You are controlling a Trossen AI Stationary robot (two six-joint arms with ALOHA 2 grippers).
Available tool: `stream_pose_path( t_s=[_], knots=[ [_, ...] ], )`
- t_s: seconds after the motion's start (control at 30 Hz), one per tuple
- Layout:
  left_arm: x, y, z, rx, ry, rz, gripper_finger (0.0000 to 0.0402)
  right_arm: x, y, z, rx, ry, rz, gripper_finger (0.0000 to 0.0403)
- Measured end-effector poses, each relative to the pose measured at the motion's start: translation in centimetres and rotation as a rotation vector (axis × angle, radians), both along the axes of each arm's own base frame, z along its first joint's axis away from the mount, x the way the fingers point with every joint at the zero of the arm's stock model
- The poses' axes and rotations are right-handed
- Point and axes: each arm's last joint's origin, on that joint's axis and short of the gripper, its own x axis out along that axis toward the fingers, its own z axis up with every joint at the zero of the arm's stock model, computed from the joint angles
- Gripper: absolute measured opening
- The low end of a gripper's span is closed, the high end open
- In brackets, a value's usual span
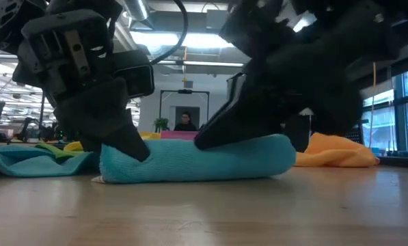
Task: Roll microfiber towels into tight, uniform cylinder then place into a basket
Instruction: Roll the right blue microfiber towel
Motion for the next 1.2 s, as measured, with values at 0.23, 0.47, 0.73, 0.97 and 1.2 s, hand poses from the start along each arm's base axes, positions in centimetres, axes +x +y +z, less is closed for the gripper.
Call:
stream_pose_path(
  t_s=[0.23, 0.47, 0.73, 0.97, 1.2],
  knots=[
    [0.0, 0.0, 0.0, 0.032, -0.013, -0.015, 0.0, 0.8, -2.8, -0.4, 0.038, 0.043, -0.099, 0.0053],
    [0.0, 0.1, 0.1, 0.109, -0.049, -0.049, 0.0033, 1.1, -4.2, -0.7, 0.101, 0.072, -0.117, 0.0053],
    [0.3, 0.9, 0.2, 0.171, -0.071, -0.06, 0.0097, 1.1, -4.4, -0.9, 0.121, 0.099, -0.13, 0.0053],
    [0.4, 2.3, 2.3, 0.243, -0.133, -0.046, 0.0134, 0.9, -4.5, -1.0, 0.124, 0.12, -0.146, 0.0053],
    [0.0, 3.0, 4.9, 0.304, -0.211, -0.015, 0.0141, 1.0, -5.1, -1.1, 0.146, 0.127, -0.176, 0.0053]
  ],
)
